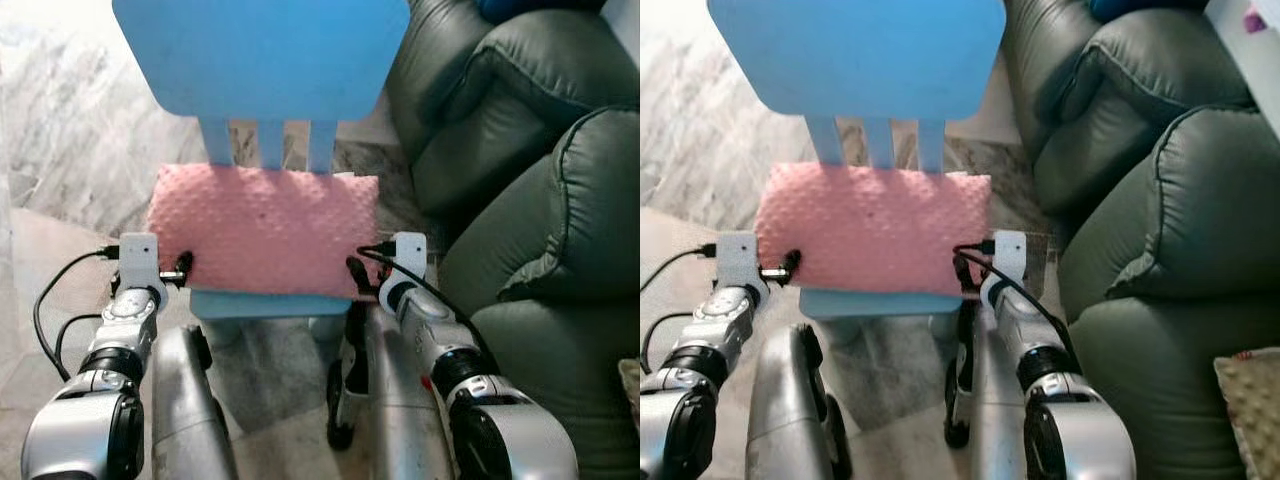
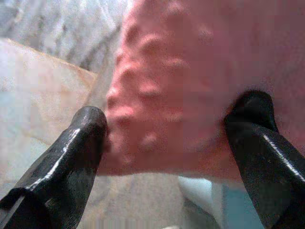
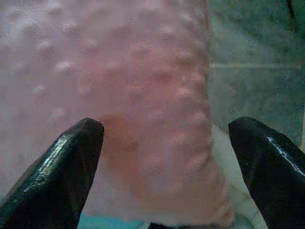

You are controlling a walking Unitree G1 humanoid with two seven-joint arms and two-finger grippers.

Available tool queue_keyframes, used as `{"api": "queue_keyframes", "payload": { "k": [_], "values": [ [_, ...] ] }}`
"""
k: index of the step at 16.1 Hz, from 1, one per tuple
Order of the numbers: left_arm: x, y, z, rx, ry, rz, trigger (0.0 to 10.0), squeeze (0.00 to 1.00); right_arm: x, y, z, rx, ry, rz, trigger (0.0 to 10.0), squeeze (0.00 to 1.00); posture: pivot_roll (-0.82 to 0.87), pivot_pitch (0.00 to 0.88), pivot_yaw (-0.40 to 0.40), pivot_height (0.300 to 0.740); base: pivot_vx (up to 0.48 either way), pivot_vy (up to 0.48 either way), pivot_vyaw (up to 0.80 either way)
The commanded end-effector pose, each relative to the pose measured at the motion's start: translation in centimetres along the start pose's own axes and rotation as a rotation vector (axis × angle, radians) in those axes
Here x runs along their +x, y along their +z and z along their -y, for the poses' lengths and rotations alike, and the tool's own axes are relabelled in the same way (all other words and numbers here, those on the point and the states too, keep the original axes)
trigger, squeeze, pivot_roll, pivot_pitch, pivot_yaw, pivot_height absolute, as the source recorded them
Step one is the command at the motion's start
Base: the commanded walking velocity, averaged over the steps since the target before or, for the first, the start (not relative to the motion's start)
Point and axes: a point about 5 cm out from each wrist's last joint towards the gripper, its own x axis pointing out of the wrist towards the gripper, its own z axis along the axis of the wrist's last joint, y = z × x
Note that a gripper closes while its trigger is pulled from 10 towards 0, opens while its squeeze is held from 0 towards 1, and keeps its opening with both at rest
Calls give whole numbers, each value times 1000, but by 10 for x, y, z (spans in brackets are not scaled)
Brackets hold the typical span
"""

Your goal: Move the pillow to the sofa

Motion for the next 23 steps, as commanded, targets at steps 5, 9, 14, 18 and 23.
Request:
{"api": "queue_keyframes", "payload": {
  "k": [5, 9, 14, 18, 23],
  "values": [
    [-6, -32, 11, -13, -92, -111, 0, 0, 6, -16, -44, 163, 121, -30, 0, 0, 138, 399, -126, 535, 0, 0, 0],
    [-6, -29, 6, -9, -90, -88, 0, 0, 5, -16, -33, 124, 81, -24, 0, 0, 135, 400, -125, 535, 0, 0, 0],
    [-4, -23, 16, -37, -136, -67, 0, 0, 3, -17, -20, 108, 42, -25, 0, 0, 129, 370, -120, 535, 0, 0, 0],
    [1, -8, 22, -117, -123, -67, 0, 0, 6, -1, -16, 95, 43, 7, 0, 0, 127, 311, -121, 535, 0, 0, 0],
    [5, 12, 28, -147, -134, -34, 0, 0, 11, 27, -15, 49, 70, 61, 0, 0, 112, 212, -114, 535, 0, 0, 0]
  ]
}}
